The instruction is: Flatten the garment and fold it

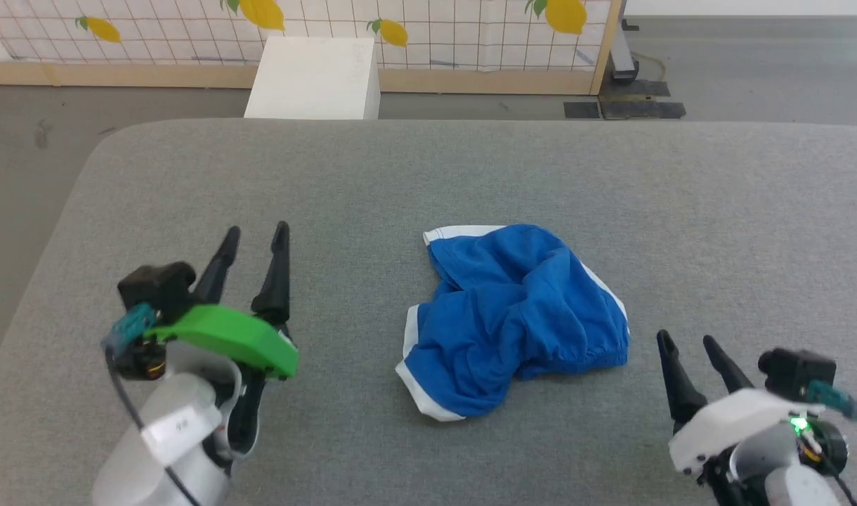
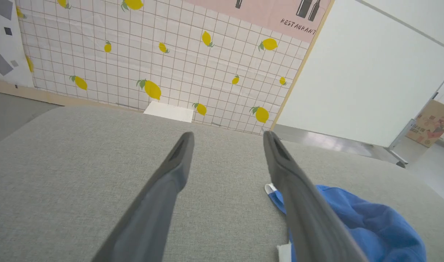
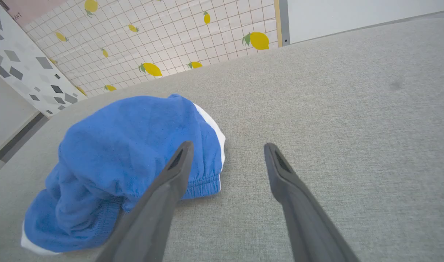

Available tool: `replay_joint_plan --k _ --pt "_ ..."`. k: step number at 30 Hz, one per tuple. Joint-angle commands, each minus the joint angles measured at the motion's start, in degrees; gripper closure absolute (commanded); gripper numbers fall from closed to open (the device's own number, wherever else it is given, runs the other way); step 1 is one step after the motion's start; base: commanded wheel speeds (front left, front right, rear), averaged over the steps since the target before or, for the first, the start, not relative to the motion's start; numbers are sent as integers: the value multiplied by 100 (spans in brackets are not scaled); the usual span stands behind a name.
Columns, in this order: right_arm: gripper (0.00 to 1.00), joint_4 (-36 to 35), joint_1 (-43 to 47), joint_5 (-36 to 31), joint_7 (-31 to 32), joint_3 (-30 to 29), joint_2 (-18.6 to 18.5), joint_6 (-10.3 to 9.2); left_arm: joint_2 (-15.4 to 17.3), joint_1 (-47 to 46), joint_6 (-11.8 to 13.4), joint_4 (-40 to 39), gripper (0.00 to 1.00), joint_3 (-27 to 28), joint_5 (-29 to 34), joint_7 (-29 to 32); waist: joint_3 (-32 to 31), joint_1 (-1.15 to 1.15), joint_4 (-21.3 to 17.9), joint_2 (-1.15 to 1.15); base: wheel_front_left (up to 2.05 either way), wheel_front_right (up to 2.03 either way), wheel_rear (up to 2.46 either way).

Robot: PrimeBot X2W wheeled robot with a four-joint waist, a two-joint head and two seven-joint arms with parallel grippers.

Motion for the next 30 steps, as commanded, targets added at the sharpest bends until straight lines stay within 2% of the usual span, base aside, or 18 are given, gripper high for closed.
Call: replay_joint_plan --k 1,4,12,20,26,27,28,29,30 --pt "0 -2 -191 -115 201 -73 3 -8 -52 277 68 -337 0 239 379 -40 51 0 13 0 0 0 0" --pt "0 -54 -630 -657 1291 -181 3 -8 -466 1278 31 -1275 0 1045 1459 -43 221 0 78 0 0 0 0" --pt "0 -3 -1005 -1410 2834 -36 3 -8 -1061 1788 -323 -1612 0 1748 1989 -44 482 0 345 0 0 0 0" --pt "0 56 -987 -1697 3189 -137 3 -8 -1377 1750 -695 -1504 0 2041 2236 -44 725 0 617 0 0 0 0" --pt "1 244 -949 -1606 3313 -192 3 -8 -1483 1684 -840 -1428 0 2142 2334 -44 787 0 692 0 0 0 0" --pt "62 278 -952 -1559 3349 -207 3 -8 -1492 1681 -853 -1415 0 2161 2341 -44 787 0 691 0 0 0 0" --pt "88 293 -960 -1543 3350 -222 3 -8 -1502 1680 -867 -1397 0 2183 2349 -44 781 0 684 0 0 0 0" --pt "100 295 -966 -1528 3339 -226 3 -8 -1508 1677 -878 -1385 0 2200 2363 -44 773 0 674 0 0 0 0" --pt "100 296 -974 -1490 3329 -222 3 -8 -1515 1679 -890 -1369 0 2223 2371 -44 760 0 656 0 0 0 0"
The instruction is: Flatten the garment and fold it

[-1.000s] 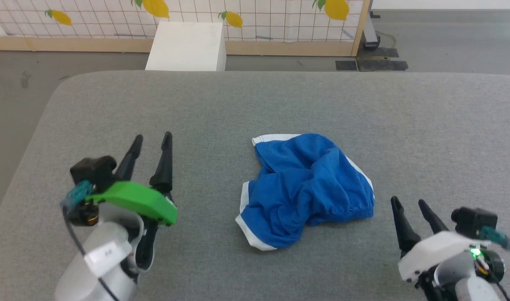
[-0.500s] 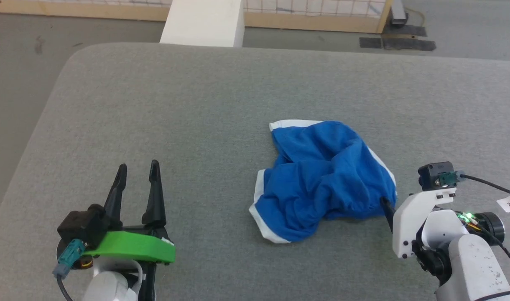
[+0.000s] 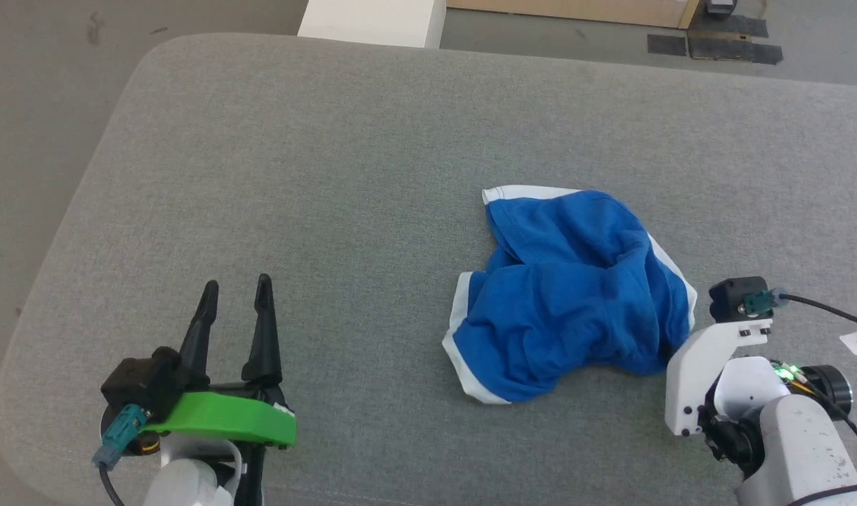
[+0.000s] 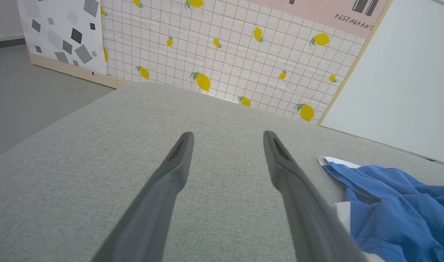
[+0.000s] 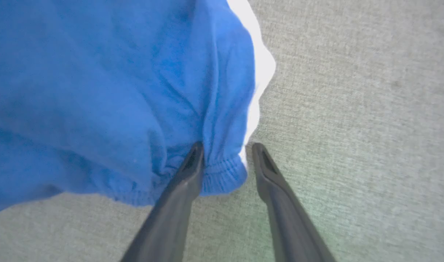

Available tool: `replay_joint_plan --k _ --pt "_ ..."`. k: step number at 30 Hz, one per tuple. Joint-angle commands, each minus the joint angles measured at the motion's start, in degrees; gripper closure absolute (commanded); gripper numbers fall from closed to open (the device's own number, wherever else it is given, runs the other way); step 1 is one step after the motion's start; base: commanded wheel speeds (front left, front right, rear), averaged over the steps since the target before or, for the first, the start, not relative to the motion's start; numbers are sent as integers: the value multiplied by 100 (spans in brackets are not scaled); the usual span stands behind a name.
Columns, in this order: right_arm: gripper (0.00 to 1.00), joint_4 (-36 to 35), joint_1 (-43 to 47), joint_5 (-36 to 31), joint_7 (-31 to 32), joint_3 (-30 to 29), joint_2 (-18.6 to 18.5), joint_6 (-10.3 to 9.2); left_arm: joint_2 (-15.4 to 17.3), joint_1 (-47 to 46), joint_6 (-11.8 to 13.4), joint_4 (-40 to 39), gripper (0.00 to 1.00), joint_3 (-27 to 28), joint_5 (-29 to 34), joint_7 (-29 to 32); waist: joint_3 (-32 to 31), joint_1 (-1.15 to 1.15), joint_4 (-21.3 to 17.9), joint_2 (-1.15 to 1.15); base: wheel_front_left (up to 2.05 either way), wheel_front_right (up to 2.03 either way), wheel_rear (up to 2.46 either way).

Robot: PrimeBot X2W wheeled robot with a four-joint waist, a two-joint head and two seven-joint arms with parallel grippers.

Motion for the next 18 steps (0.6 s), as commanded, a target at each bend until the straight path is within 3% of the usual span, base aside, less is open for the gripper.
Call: replay_joint_plan --k 1,7,13,17,18 --pt "100 77 -4 55 6 9 4 -9 -34 -34 -47 19 0 34 45 -21 -27 0 -35 0 0 0 0" --pt "100 -246 -27 6 22 -223 2 -9 -55 -33 -88 75 0 74 83 -21 -113 0 -133 0 0 0 0" --pt "100 -775 -113 -356 290 -952 -461 -9 -63 -80 -120 115 0 59 101 -21 -127 0 -171 0 0 0 0" --pt "100 -947 -105 -520 432 -1311 -571 -9 -65 -114 -138 183 0 28 105 -21 -127 0 -166 0 0 0 0" --pt "85 -958 -97 -527 431 -1328 -567 -9 -65 -119 -141 198 0 26 102 -21 -132 0 -168 0 0 0 0"
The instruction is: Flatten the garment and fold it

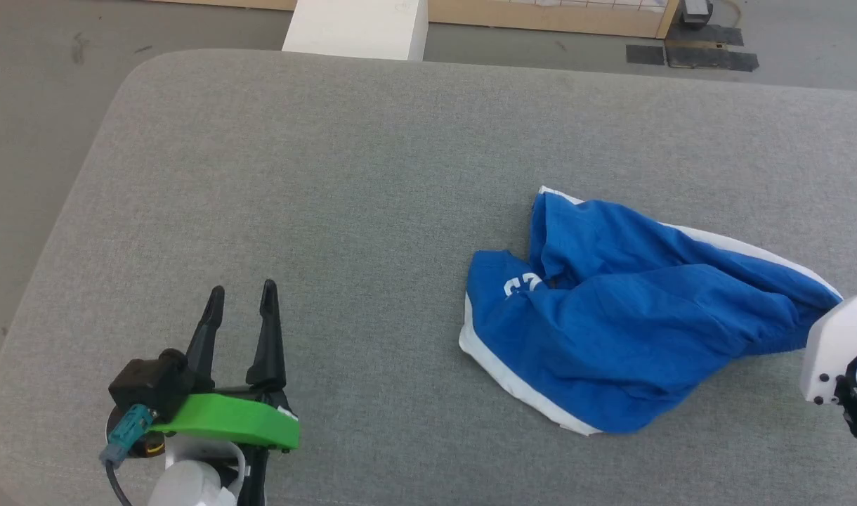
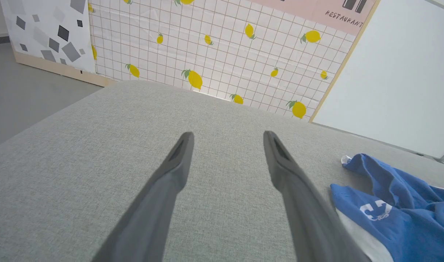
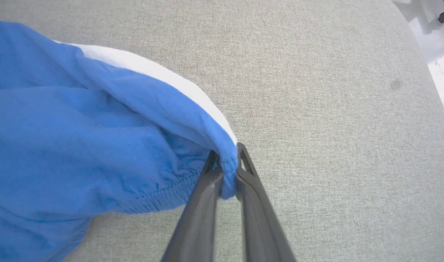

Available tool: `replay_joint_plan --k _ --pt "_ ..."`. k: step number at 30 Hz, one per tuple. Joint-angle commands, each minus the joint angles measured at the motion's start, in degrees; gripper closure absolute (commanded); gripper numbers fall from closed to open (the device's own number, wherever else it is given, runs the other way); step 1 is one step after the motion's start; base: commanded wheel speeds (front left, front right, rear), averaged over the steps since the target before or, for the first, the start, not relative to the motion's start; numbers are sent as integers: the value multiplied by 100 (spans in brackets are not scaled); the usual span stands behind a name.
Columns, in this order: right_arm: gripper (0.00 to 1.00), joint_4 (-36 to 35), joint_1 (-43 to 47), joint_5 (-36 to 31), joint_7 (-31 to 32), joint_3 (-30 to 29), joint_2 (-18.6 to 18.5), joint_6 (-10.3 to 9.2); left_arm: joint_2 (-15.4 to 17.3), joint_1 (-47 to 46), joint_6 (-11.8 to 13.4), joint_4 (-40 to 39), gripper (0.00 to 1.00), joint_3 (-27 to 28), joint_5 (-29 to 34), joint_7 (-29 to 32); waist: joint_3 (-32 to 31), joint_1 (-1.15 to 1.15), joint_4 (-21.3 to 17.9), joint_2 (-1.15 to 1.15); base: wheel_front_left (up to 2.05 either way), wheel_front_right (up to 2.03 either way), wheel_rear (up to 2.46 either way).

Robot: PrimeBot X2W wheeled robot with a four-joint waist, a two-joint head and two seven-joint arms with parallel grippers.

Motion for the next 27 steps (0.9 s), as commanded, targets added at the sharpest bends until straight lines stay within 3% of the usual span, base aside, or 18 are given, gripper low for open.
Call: replay_joint_plan --k 1,8,14,15,20,27 --pt "0 -31 -61 -3 -3 4 41 -10 -26 -95 -42 23 0 -11 48 -21 -15 0 -3 0 0 0 0" --pt "0 -318 43 356 -493 -109 303 -10 -27 -51 -58 179 0 -71 10 -21 -201 0 -30 0 0 0 0" --pt "0 -894 344 614 -1538 -251 535 -10 -27 -269 -68 431 0 -434 -256 81 -357 0 -115 0 0 0 0" --pt "0 -1044 516 717 -1999 -170 580 -10 -27 -702 -75 567 0 -793 -344 350 -356 0 -222 0 0 0 0" --pt "0 -942 714 1254 -2504 104 590 -10 -28 -1577 -42 1053 0 -1268 -839 1099 -277 0 -512 0 0 0 0" --pt "0 -509 751 1477 -2891 418 592 -10 -28 -2681 456 2157 0 -1839 -1173 3148 0 0 -1076 0 0 0 0"
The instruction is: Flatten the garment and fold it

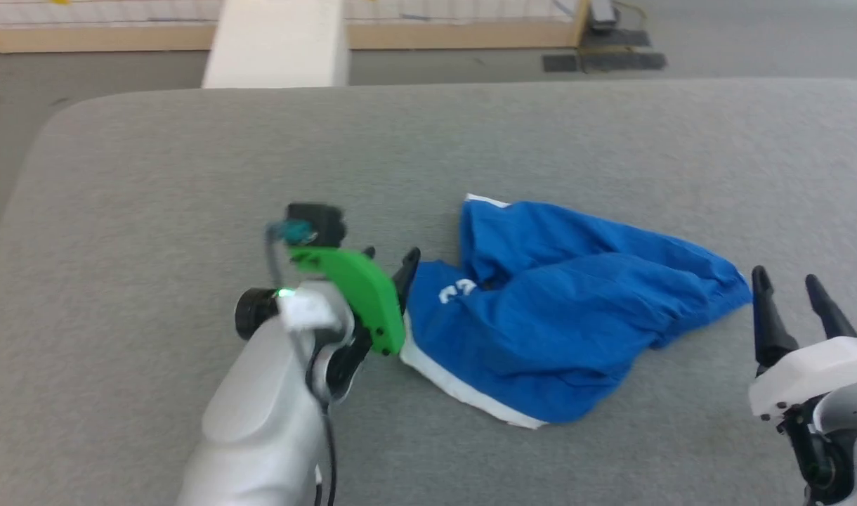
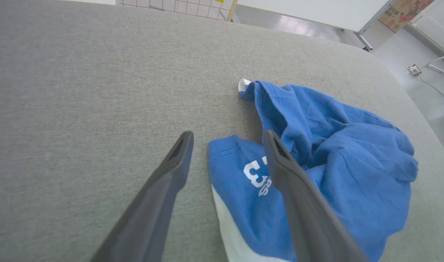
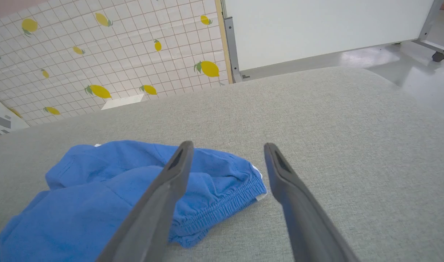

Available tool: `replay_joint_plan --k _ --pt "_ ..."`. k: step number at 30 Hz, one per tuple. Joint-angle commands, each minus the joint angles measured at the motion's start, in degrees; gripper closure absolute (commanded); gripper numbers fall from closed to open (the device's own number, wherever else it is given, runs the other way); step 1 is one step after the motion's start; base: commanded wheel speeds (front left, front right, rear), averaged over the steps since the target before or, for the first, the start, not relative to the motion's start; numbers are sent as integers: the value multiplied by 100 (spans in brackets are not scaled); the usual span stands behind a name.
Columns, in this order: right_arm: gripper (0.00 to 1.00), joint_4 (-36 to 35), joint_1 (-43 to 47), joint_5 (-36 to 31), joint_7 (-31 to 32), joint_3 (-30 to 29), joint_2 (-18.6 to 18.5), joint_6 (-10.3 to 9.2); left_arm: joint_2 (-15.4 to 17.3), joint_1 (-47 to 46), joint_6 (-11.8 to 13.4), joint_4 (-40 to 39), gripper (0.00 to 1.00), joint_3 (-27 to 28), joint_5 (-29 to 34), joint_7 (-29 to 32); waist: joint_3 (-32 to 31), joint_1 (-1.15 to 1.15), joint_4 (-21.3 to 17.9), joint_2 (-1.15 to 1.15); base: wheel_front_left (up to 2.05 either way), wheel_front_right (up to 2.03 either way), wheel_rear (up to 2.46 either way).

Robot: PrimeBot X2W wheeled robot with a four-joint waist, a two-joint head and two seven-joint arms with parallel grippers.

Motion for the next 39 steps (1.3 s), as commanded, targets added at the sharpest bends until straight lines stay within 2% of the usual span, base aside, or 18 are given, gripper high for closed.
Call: replay_joint_plan --k 1,5,8,11,12,13,14,18,23,26,30,33,39 --pt "0 56 22 65 -76 37 3 -9 6 -260 117 158 0 -77 29 382 254 0 -372 0 0 0 0" --pt "0 166 -23 92 -187 77 3 -9 134 -647 353 507 0 -315 242 1258 416 0 -629 0 0 0 0" --pt "0 215 -62 90 -251 93 3 -9 257 -719 388 732 0 -468 331 1755 489 0 -758 0 0 0 0" --pt "0 241 -100 97 -306 78 3 -9 307 -669 383 840 0 -518 309 1973 537 0 -803 0 0 0 0" --pt "0 248 -110 95 -316 68 3 -9 305 -639 355 845 9 -523 284 1976 547 0 -803 0 0 0 0" --pt "0 254 -120 94 -329 53 3 -9 299 -596 288 841 69 -543 247 1976 559 0 -794 0 0 0 0" --pt "0 258 -129 95 -339 35 3 -9 288 -568 251 813 100 -529 208 1916 566 0 -776 0 0 0 0" --pt "0 300 -161 118 -375 38 3 -9 213 -470 163 689 100 -343 -53 1513 546 0 -614 0 0 0 0" --pt "0 356 -130 32 -369 25 4 -9 167 -379 106 373 100 24 -430 969 338 0 -225 0 0 0 0" --pt "0 396 -86 -13 -331 34 4 -9 233 -172 170 100 100 279 -576 650 163 0 31 0 0 0 0" --pt "0 459 9 -37 -282 53 4 -9 415 358 421 -342 100 604 -706 437 -88 0 434 0 0 0 0" --pt "0 505 90 -40 -249 70 4 -9 579 920 713 -714 100 832 -782 451 -248 0 754 0 0 0 0" --pt "0 587 141 -34 -229 138 4 -9 740 2142 1169 -1423 100 940 -950 959 -408 0 1247 0 0 0 0"
